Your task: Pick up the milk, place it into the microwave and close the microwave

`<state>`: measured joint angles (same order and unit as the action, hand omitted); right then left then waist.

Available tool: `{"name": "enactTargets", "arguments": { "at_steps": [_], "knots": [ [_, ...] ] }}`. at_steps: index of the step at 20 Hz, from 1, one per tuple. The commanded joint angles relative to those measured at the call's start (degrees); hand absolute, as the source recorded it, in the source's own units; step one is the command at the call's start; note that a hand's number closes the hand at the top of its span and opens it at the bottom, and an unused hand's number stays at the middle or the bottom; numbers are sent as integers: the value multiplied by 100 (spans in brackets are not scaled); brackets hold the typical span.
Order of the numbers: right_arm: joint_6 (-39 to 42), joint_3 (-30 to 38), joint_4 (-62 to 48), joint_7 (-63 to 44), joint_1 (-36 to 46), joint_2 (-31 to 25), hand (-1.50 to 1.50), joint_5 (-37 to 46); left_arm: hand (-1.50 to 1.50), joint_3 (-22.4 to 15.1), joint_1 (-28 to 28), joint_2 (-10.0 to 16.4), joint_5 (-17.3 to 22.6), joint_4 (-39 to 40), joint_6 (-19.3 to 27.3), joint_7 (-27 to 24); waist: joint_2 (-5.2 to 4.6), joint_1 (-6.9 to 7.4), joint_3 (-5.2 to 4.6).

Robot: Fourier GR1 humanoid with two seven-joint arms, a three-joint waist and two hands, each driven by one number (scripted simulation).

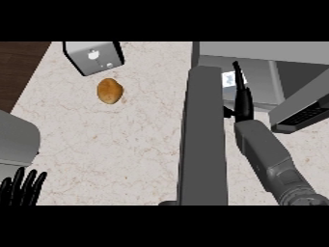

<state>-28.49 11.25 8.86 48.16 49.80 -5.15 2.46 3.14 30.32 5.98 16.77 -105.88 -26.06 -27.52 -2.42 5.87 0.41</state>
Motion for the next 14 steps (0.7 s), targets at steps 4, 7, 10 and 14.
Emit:
{"name": "enactTargets", "arguments": {
  "at_steps": [4,7,10,14],
  "knots": [
    [618,251,-52,811,-568,364,-150,-248,-150,136,293,34,112,-215,-15,50,108,-220,-17],
    [1062,245,-74,939,-722,-31,-150,-217,-150,-21,520,-123,-100,-170,-38,-132,138,-286,-23],
    [1255,289,2,1392,-1050,133,-150,-264,-150,288,154,157,207,-32,-104,155,148,-372,-25],
    [1823,248,17,1408,-1270,114,-150,-261,-150,-42,697,-24,-3,-703,-7,369,192,-408,-27]
  ]
}}
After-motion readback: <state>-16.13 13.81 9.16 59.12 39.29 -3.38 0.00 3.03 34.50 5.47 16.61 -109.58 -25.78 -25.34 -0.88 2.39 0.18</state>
